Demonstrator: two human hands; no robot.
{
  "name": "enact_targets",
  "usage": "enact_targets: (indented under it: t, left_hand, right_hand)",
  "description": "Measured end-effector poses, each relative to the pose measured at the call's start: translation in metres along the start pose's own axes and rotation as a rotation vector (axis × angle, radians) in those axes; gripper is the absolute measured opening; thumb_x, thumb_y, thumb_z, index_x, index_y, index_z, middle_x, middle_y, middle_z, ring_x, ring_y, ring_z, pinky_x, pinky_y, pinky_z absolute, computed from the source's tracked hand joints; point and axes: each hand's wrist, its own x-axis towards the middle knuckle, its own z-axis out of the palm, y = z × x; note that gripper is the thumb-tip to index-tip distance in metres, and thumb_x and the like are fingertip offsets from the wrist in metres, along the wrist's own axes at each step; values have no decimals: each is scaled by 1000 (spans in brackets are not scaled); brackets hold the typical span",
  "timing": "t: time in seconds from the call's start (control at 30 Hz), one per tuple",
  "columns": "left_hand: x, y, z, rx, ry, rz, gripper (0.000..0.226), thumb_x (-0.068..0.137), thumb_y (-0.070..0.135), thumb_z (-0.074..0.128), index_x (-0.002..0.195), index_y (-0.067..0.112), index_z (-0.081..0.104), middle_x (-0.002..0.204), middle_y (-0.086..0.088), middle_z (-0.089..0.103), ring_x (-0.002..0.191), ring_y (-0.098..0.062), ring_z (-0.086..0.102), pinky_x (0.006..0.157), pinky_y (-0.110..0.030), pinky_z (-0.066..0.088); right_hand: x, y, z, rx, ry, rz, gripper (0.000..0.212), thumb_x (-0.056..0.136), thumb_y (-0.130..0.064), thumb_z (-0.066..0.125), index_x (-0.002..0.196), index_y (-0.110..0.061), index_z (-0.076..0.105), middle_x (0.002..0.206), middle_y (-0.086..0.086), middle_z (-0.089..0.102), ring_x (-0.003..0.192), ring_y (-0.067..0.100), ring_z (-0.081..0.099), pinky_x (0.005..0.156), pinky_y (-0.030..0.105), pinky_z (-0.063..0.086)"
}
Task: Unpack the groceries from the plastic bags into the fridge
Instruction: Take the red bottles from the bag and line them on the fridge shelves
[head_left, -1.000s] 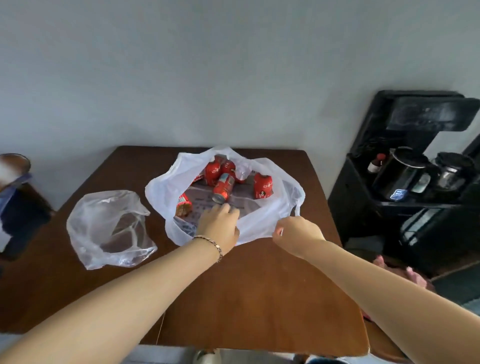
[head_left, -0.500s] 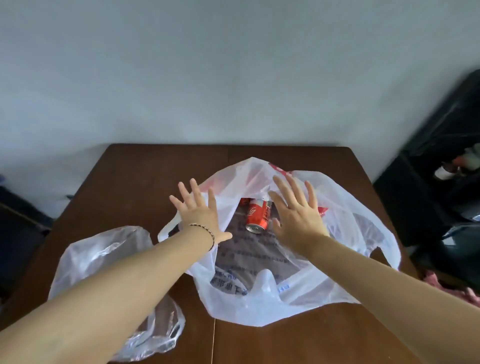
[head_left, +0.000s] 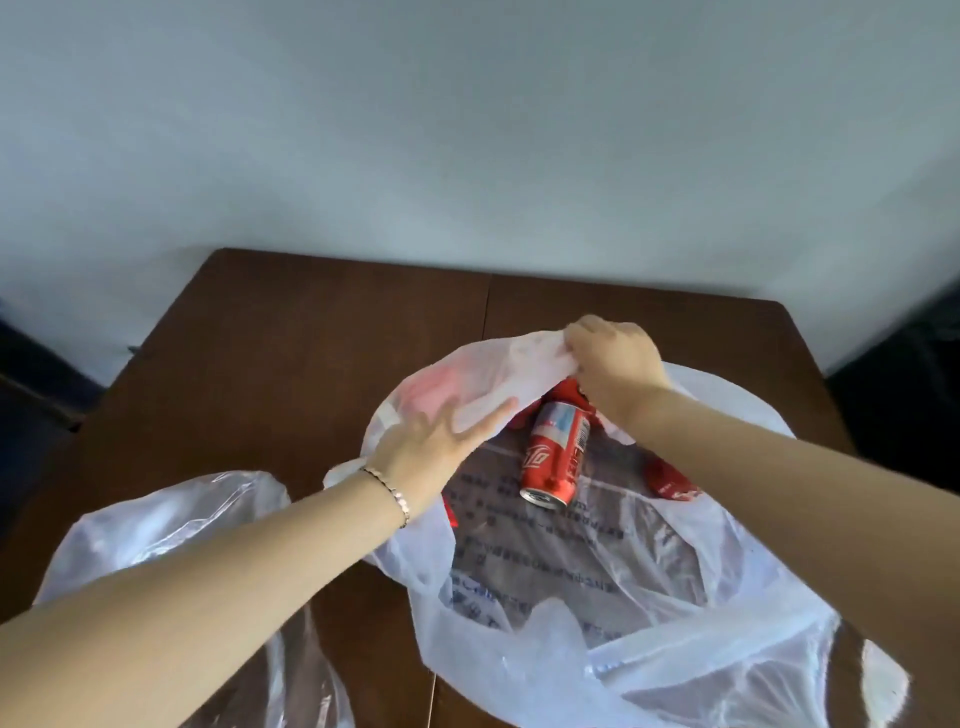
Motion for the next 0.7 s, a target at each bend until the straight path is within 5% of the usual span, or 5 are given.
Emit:
enact_targets:
  t: [0.23,0.33,0.43,0.53,0.7]
  left_hand:
    - [15,-52,-21,-20,131,-204,50,93,13,53,139,17,38,143,-5,24,106,-26,44,69,-31,40]
    - [25,-60,-10,-265,123,-469,36,94,36,49,123,14,52,148,2,19,102,-27,46,68,-32,40]
    - [29,-61,6,-388,-11,-543,52,85,46,61,122,15,45,149,0,8,105,-29,49,76,-35,47]
    - [33,-62,24,-411,-97,-489,60,88,10,59,139,14,28,153,-2,-1,97,-26,56,71,-30,47]
    - [31,-62,42,-205,-162,-346,83,85,16,63,149,22,10,153,-7,10,128,-33,39,100,-40,41]
  right_hand:
    - [44,4,-14,58,162,121,34,81,5,48,112,-5,59,124,15,49,116,35,42,93,38,31]
    - [38,-12,0,-14,327,-235,32,71,-7,53,102,-4,62,106,19,53,90,35,54,79,39,46]
    - [23,-25,14,-153,181,-655,37,81,-26,42,103,-9,67,100,12,65,84,30,64,74,35,53]
    - [27,-29,23,-70,-50,-300,43,96,-32,40,137,-22,42,138,9,41,125,28,44,99,40,42]
    - [37,-31,26,97,-181,-171,35,97,-32,44,129,-18,43,128,6,49,109,26,55,77,33,48]
